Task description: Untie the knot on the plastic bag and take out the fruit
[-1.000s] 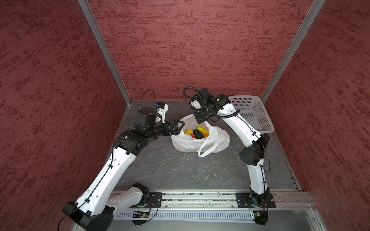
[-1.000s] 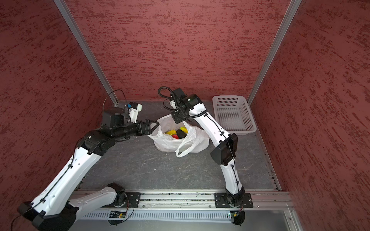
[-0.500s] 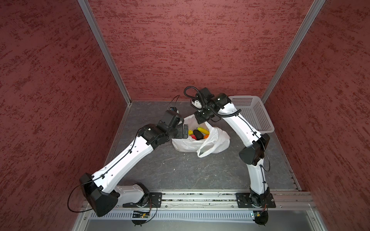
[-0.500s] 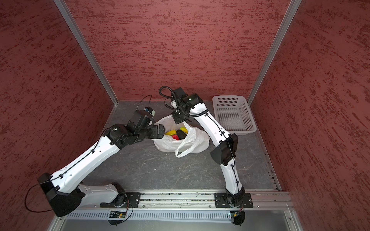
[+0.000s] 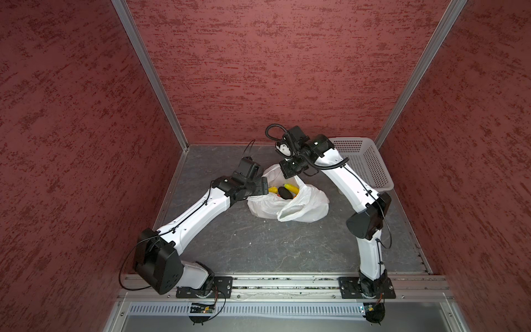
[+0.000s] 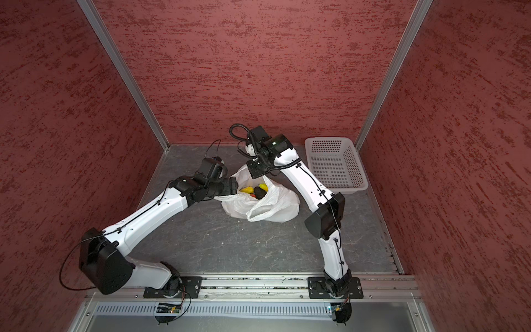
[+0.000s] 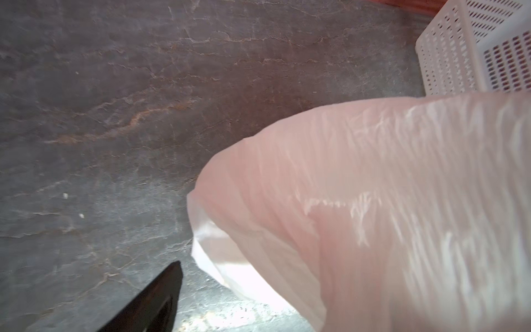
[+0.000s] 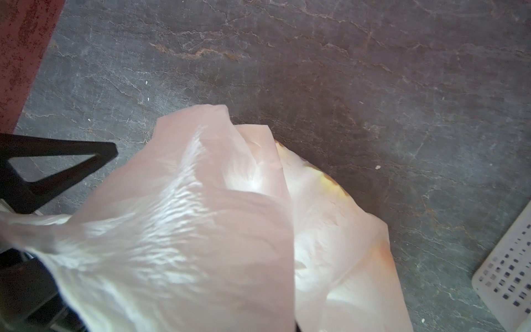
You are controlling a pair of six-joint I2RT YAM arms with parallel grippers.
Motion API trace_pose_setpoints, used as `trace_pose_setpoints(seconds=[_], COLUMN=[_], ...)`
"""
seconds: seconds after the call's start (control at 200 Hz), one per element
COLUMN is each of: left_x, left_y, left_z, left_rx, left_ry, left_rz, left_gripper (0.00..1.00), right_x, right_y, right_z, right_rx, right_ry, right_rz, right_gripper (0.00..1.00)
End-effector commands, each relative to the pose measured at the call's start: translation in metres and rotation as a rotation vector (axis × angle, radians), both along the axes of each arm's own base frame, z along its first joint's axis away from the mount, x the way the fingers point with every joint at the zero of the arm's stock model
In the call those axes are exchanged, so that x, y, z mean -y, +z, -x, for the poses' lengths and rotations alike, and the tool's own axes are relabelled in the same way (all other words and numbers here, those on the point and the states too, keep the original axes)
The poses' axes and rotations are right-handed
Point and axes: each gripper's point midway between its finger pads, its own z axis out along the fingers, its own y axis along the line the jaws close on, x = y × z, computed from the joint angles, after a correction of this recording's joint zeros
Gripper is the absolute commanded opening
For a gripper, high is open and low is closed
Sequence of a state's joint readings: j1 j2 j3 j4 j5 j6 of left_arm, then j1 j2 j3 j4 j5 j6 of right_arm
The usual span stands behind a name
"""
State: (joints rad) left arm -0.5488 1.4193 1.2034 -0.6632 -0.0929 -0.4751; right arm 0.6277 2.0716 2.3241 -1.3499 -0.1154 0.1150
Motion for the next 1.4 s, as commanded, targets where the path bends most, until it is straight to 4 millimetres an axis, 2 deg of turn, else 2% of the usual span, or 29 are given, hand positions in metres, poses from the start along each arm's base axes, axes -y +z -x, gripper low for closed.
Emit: trace_pose_setpoints(seconds=[0.0,0.16,0.336,0.461,0.646,0.776,1.007,1.152,1.232,1.277,1.312,1.338,1.393], left_x=[0.015,0.016,0.004,-0.009,-0.026,-0.024,0.004,-0.009,-0.016,-0.016,-0.013,-0.010,-0.005], left_y=[0.006,0.003,0.006,0.015,0.031,0.038,0.059,0.060,0.059,0.062,0.064,0.067,0.072], left_z=[-0.009,-0.013,-0.013,-0.003,0.029,0.050,0.072,0.082,0.085,0.085,0.085,0.084,0.083], left_rx=[0.034,0.027,0.016,-0.005,-0.059,-0.107,-0.140,-0.161,-0.168,-0.174,-0.179,-0.179,-0.182], left_ry=[-0.039,-0.052,-0.033,-0.040,-0.087,-0.143,-0.305,-0.286,-0.273,-0.274,-0.280,-0.287,-0.294], left_rz=[0.074,0.076,0.057,0.029,0.048,0.124,0.388,0.396,0.350,0.345,0.346,0.347,0.343], left_gripper=[0.70,0.37,0.00,0.00,0.00,0.00,0.00,0.00,0.00,0.00,0.00,0.00,0.00], right_x=[0.001,0.002,0.006,0.017,0.054,0.073,0.090,0.104,0.101,0.095,0.087,0.084,0.074], right_y=[0.026,0.027,0.024,0.016,-0.001,-0.013,-0.037,-0.046,-0.041,-0.033,-0.021,-0.015,0.012], right_z=[0.001,-0.001,-0.002,-0.004,-0.011,-0.015,-0.019,-0.020,-0.020,-0.018,-0.014,-0.012,-0.002], right_rx=[0.050,0.054,0.052,0.055,0.054,0.047,0.025,0.038,0.044,0.048,0.050,0.050,0.059], right_ry=[-0.010,-0.011,-0.018,-0.034,-0.104,-0.146,-0.202,-0.240,-0.224,-0.206,-0.182,-0.170,-0.139], right_rz=[-0.063,-0.068,-0.059,-0.018,0.064,0.104,0.172,0.207,0.184,0.148,0.102,0.081,0.009], right_gripper=[0.00,0.00,0.00,0.00,0.00,0.00,0.00,0.00,0.00,0.14,0.30,0.37,0.59])
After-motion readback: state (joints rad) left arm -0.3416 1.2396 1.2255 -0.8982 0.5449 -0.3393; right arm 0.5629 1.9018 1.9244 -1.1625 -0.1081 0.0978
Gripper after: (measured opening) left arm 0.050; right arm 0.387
